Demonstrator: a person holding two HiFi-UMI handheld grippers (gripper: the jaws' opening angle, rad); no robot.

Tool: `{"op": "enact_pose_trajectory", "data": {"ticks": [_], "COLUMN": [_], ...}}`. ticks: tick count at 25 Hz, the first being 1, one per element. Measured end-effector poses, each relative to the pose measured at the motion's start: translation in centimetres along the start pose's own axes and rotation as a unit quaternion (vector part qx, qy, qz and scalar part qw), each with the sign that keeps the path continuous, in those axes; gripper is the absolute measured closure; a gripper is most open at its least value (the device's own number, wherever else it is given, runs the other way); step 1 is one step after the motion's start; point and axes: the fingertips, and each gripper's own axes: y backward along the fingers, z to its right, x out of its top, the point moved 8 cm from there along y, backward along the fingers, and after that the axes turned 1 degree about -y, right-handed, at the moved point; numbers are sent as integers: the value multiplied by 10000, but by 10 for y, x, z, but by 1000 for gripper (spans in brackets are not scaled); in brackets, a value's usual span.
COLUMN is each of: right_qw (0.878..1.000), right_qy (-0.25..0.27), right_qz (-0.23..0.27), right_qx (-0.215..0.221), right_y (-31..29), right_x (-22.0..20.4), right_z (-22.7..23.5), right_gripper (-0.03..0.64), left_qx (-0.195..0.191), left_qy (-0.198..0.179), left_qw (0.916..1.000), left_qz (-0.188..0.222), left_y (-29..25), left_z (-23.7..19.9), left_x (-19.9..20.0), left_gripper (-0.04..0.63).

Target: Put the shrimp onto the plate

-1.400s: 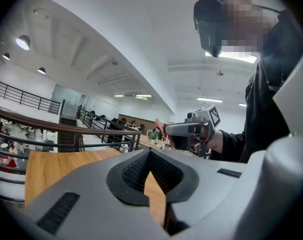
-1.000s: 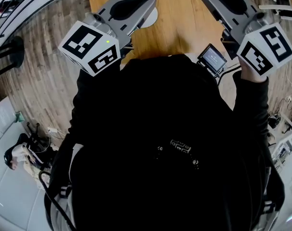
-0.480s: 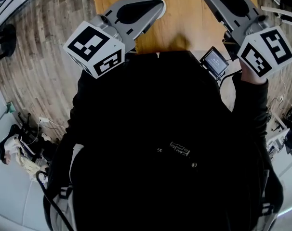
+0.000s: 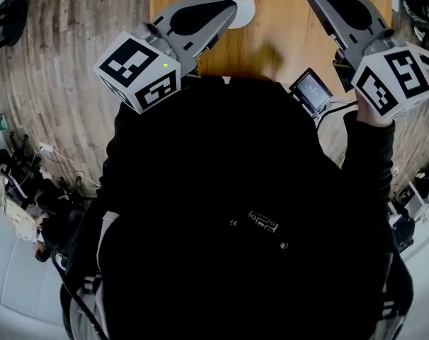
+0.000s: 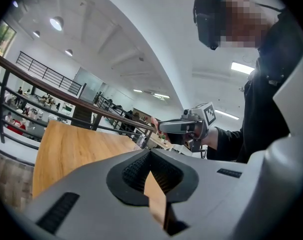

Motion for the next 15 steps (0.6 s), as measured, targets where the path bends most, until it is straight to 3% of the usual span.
{"op": "enact_pose_trajectory", "data": {"ticks": [7, 15], "right_qw": [9995, 9975], "right_qy": [131, 319], "right_qz": [-233, -482], "right_qx": [178, 416], "right_y": [-26, -30], "right_x": [-22, -18], "right_z": [-6, -9], "right_gripper": [557, 557], "left_qx": [369, 698], "left_qy": [61, 173], "left_qw": [9993, 9974], "left_qz": [15, 46], "left_y": [25, 42], "left_z": [7, 20], "left_x": [-16, -11], "left_gripper": [589, 589]}}
